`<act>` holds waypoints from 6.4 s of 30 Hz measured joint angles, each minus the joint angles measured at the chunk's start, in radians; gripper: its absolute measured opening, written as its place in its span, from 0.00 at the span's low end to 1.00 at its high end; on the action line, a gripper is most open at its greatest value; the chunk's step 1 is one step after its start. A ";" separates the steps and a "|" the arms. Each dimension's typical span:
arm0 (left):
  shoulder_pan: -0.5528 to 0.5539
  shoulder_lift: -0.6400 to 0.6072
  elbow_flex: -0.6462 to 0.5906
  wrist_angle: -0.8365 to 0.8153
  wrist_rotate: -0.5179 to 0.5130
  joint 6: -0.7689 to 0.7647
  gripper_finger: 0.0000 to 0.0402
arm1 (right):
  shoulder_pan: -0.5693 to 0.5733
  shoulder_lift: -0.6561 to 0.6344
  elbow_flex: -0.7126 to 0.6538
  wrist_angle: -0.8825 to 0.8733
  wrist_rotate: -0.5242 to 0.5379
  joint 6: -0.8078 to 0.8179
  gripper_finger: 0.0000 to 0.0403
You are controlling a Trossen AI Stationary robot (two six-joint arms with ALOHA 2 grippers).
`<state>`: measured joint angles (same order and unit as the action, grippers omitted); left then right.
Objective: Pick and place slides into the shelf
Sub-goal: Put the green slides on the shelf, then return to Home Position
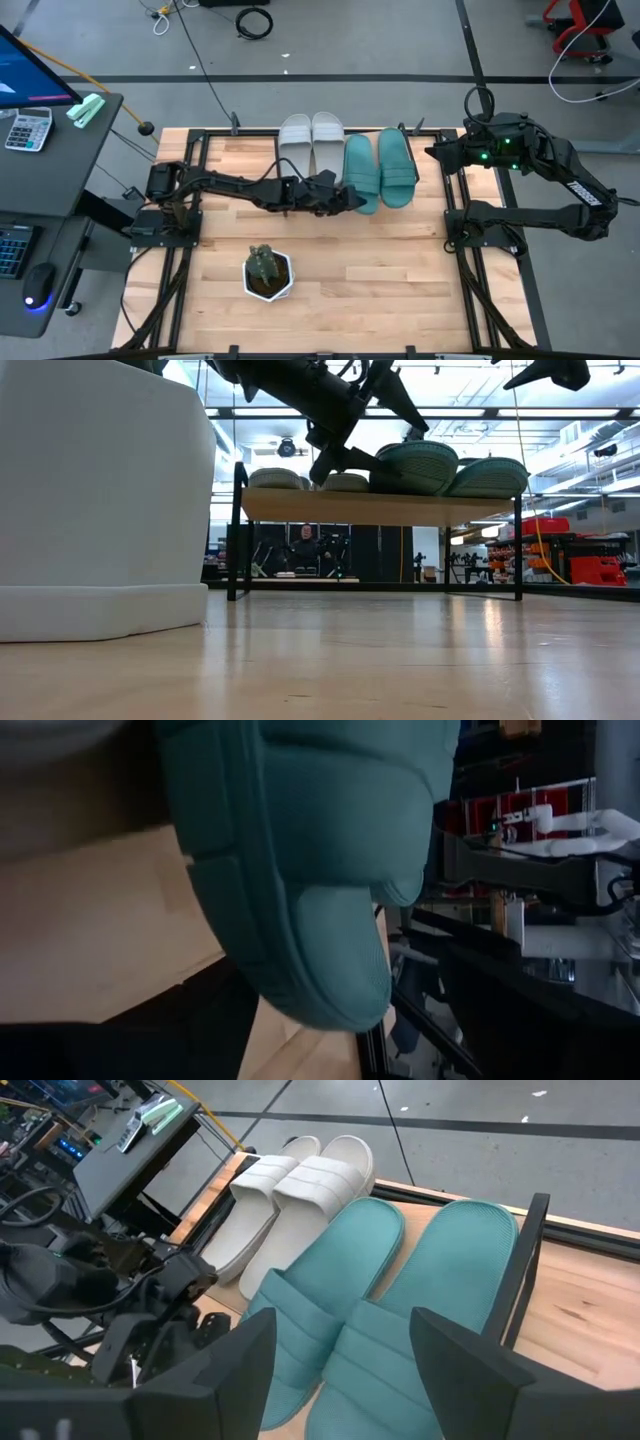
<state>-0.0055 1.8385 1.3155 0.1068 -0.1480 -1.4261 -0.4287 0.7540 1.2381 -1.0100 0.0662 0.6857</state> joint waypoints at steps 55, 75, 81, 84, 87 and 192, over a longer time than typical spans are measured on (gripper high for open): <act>-0.061 -0.088 0.001 -0.294 -0.301 0.167 0.02 | 0.000 0.028 -0.001 -0.022 0.000 0.003 0.59; -0.037 -0.069 0.000 -0.221 -0.270 0.182 0.01 | 0.000 0.031 -0.001 -0.022 0.000 0.003 0.59; -0.037 -0.069 0.000 -0.193 -0.270 0.200 0.01 | 0.000 0.031 -0.001 -0.022 0.000 0.003 0.59; -0.035 -0.069 0.000 -0.160 -0.270 0.215 0.01 | 0.000 0.031 -0.001 -0.022 0.000 0.003 0.59; -0.030 -0.069 0.000 -0.163 -0.267 0.226 0.02 | 0.000 0.031 -0.001 -0.022 0.000 0.003 0.59; -0.058 -0.321 0.000 -0.247 -0.369 0.587 0.01 | 0.000 0.019 0.000 -0.091 -0.051 -0.015 0.47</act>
<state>-0.0635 1.5178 1.3159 -0.1404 -0.5174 -0.8391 -0.4286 0.7728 1.2377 -1.1009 0.0147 0.6708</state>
